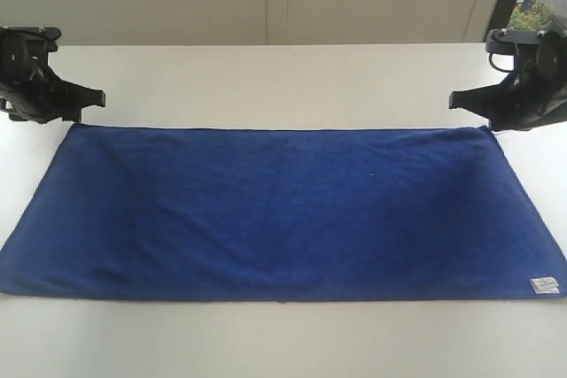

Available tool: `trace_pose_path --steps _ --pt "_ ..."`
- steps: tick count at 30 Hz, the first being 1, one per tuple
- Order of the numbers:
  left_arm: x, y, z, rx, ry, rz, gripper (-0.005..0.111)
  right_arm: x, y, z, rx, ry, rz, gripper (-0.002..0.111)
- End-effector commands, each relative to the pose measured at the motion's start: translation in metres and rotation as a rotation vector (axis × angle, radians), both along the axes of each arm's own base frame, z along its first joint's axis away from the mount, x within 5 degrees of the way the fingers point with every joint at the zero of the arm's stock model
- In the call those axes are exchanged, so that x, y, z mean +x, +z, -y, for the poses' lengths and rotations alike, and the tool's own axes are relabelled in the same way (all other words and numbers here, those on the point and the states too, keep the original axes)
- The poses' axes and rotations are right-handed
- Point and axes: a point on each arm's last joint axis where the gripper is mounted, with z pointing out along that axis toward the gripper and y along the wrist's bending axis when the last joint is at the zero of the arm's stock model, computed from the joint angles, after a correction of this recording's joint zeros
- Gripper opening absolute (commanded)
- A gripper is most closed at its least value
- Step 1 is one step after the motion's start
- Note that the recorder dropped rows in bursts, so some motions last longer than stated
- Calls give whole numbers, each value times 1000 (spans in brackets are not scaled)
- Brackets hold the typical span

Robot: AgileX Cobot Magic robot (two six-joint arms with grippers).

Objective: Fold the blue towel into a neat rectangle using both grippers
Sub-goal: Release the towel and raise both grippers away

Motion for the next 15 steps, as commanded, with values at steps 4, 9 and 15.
trace_pose_path --steps 4,9,15 --pt "-25 47 -6 43 34 -82 56 -13 39 1 -21 -7 -2 0" --pt "-55 74 -10 70 79 -252 52 -41 50 0 13 -42 -64 0" --pt "-87 104 -6 36 3 -375 6 -84 73 -2 16 -49 -68 0"
